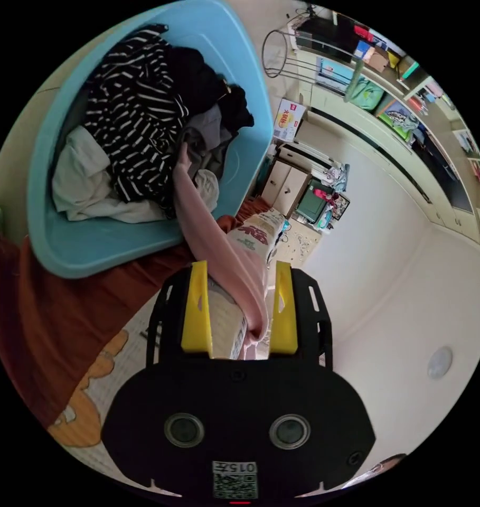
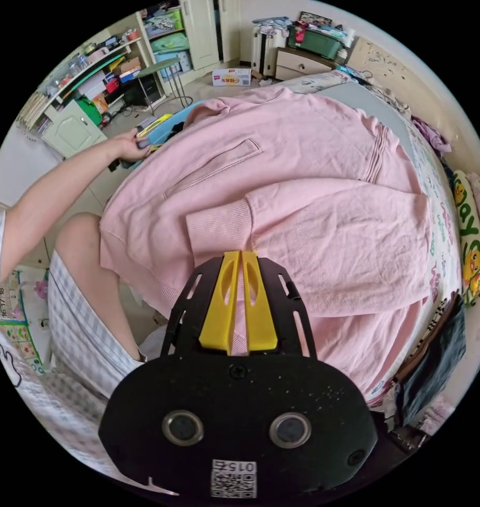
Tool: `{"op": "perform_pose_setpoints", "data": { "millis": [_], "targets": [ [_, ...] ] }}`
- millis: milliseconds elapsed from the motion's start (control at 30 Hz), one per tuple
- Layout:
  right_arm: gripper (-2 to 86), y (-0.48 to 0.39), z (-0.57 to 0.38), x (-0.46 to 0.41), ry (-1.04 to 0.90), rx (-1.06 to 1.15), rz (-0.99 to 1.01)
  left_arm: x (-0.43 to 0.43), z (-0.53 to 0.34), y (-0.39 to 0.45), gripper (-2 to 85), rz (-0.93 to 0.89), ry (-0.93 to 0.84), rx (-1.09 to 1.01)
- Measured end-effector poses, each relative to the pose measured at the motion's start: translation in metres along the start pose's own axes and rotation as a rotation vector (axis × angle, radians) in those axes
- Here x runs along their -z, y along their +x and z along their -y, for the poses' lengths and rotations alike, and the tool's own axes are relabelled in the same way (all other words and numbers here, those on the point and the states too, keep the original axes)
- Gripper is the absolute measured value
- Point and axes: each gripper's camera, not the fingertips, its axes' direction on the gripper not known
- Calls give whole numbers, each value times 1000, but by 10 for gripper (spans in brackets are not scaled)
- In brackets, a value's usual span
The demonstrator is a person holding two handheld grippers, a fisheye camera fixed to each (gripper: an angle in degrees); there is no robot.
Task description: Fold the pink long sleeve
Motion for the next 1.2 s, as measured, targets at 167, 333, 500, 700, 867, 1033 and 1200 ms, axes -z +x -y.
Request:
{"op": "perform_pose_setpoints", "data": {
  "millis": [167,333,500,700,867,1033,1200],
  "targets": [
    [-4,-5,11,0,-53,98,-25,-51,18,-13,152,44,12,67],
    [-8,27,8,3,-17,49,151,-59,18,0,28,113,108,-18],
    [-9,33,5,5,15,62,175,-46,-10,78,9,46,254,-359],
    [-5,51,-2,9,63,-48,294,-81,-224,248,6,2,-105,-1551],
    [-3,98,-40,34,220,-276,522,-163,-370,208,8,280,-683,-1817],
    [10,159,-114,57,313,-637,363,-221,-386,143,16,621,-995,-1717],
    [63,182,-133,79,378,-732,297,-215,-366,160,32,551,-1028,-1615]
  ]
}}
